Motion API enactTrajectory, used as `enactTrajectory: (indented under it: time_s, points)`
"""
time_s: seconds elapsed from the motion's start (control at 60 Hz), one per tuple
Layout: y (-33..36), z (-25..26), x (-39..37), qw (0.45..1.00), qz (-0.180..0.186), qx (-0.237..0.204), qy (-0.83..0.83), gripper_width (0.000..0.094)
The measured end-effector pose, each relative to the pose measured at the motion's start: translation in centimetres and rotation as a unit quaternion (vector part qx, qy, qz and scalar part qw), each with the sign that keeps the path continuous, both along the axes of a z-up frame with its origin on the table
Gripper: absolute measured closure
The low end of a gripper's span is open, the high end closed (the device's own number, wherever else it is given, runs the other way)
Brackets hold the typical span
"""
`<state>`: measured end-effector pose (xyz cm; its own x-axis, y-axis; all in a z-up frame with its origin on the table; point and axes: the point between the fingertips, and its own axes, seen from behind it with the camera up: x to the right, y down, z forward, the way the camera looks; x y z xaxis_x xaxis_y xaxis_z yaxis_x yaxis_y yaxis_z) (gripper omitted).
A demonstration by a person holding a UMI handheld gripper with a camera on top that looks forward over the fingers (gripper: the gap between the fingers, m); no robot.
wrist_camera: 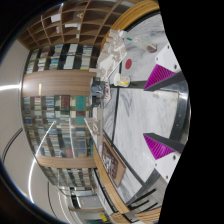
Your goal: Pour water
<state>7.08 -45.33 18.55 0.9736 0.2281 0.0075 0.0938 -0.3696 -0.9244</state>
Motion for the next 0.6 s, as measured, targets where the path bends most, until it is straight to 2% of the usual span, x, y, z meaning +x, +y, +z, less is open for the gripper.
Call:
enactTrajectory:
  time_s: [0.2, 0.25, 0.383, 0.6]
  points:
    - [0.0, -5.4, 6.7, 0.998, -0.047, -0.036, -0.015, 0.0078]
    - [0.8, -8.6, 10.7, 0.997, -0.061, -0.044, -0.026, 0.0082]
    - [1.8, -13.1, 18.4, 0.991, -0.110, -0.064, -0.049, 0.0081]
    - [7.1, -14.6, 29.1, 0.980, -0.181, -0.054, -0.054, 0.0078]
